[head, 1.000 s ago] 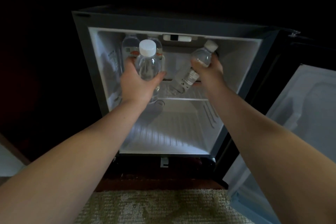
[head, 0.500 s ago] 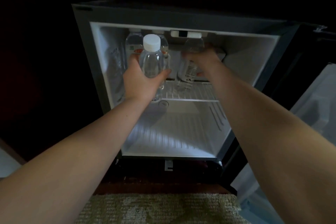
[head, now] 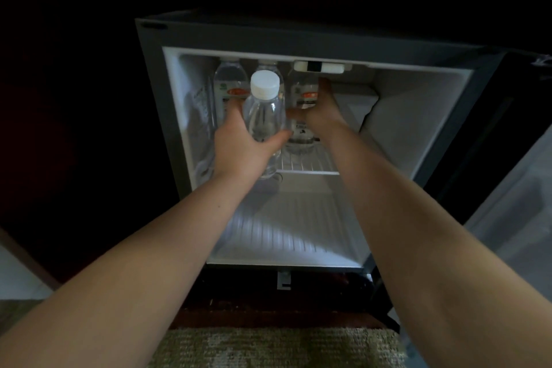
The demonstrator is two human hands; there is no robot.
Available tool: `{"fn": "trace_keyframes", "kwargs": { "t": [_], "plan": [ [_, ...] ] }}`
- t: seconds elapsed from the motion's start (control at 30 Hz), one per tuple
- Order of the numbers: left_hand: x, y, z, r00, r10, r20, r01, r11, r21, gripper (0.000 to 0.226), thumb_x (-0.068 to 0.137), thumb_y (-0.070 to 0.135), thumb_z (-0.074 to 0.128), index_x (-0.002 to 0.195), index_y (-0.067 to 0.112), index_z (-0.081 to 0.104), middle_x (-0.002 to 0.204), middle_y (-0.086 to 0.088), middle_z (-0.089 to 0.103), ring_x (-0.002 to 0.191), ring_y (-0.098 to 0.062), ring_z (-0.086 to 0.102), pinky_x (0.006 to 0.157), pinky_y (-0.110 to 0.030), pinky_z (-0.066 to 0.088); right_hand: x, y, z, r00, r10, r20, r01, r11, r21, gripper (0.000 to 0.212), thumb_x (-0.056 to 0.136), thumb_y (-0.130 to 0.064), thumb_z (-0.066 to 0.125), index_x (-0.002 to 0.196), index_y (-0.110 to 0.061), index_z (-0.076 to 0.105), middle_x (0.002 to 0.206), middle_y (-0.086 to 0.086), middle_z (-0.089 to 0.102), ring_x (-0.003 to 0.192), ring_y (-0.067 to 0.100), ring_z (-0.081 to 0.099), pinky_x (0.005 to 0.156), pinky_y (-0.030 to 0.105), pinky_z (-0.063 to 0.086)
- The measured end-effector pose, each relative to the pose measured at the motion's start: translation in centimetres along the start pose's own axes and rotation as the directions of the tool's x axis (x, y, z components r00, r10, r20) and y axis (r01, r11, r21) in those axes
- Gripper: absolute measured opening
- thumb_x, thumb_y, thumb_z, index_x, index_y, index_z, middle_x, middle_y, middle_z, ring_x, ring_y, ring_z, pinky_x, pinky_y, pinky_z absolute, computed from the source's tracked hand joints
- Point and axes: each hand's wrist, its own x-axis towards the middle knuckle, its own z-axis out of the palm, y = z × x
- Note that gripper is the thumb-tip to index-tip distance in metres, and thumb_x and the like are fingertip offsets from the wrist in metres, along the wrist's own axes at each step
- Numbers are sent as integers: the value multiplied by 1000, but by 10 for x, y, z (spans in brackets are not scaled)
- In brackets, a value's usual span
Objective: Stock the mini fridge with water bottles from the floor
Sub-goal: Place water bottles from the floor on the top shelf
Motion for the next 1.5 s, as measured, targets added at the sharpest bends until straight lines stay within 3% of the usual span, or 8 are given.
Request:
{"fn": "trace_keyframes", "kwargs": {
  "t": [0.1, 0.27, 0.5, 0.93, 1.1, 1.2, 1.3, 1.5],
  "plan": [
    [0, 0, 0, 1000, 11, 19, -11, 1000, -7, 71, 66, 31, 84, 125, 15, 47, 120, -2, 62, 110, -17, 59, 86, -21, 42, -4, 4, -1, 1000, -12, 27, 10, 998, 59, 81, 68, -18, 84, 135, -17, 40, 127, 0, 58, 120, 18, 55, 103, 40, 45],
    [1, -1, -4, 998, 31, 63, -30, 999, -14, 72, 66, 31, 83, 126, 16, 46, 120, -1, 62, 110, -16, 59, 93, -27, 46, -18, 24, -8, 997, 14, 81, -12, 1000, -19, 95, 68, -8, 83, 143, -13, 24, 123, -4, 46, 114, 9, 45, 88, 20, 42],
    [0, -5, -2, 997, 52, 55, -52, 999, -6, 71, 66, 32, 83, 124, 17, 47, 118, -1, 63, 109, -16, 60, 91, -25, 46, -26, 37, -3, 998, 31, 47, -24, 989, -146, 65, 75, -19, 78, 130, -17, 44, 113, -2, 59, 104, 18, 58, 79, 26, 46],
    [-13, 5, -7, 997, -24, 71, 25, 1000, -15, 71, 67, 30, 83, 125, 14, 47, 116, 3, 62, 106, -11, 59, 88, -21, 42, -60, 33, -3, 998, 60, -12, -61, 997, -54, 66, 72, -31, 78, 131, -21, 49, 119, -1, 64, 108, 18, 61, 87, 30, 49],
    [-19, 23, -9, 989, -4, 149, -3, 999, 44, 69, 65, 35, 83, 122, 15, 51, 115, 4, 61, 104, -12, 58, 83, -21, 43, -94, 26, -21, 994, -14, 106, 10, 999, 39, 68, 72, 0, 76, 133, -15, 49, 121, -2, 54, 113, 12, 51, 91, 27, 45],
    [-21, 41, -6, 971, -31, 236, 11, 996, 84, 64, 65, 46, 81, 115, 18, 54, 101, 11, 60, 87, -4, 57, 66, -11, 39, -113, 20, -32, 929, 25, 370, -62, 994, 86, 65, 72, 13, 70, 130, -8, 49, 126, 3, 57, 118, 21, 55, 85, 23, 50],
    [-16, 56, 5, 954, -80, 288, 25, 981, 190, 67, 60, 60, 76, 109, 18, 58, 101, 7, 63, 89, -9, 60, 72, -19, 48, -128, 24, -44, 837, 98, 538, -191, 974, 120, 73, 73, 10, 73, 137, -10, 44, 135, 5, 55, 120, 17, 57, 91, 30, 52],
    [-27, 84, 28, 892, -161, 421, -53, 890, 453, 79, 63, 72, 65, 108, 7, 61, 106, -7, 63, 96, -24, 60, 83, -34, 52, -137, 47, -65, 860, 129, 495, -254, 948, 195, 78, 61, -16, 86, 130, -14, 50, 118, 4, 67, 113, 21, 62, 102, 45, 45]
  ]
}}
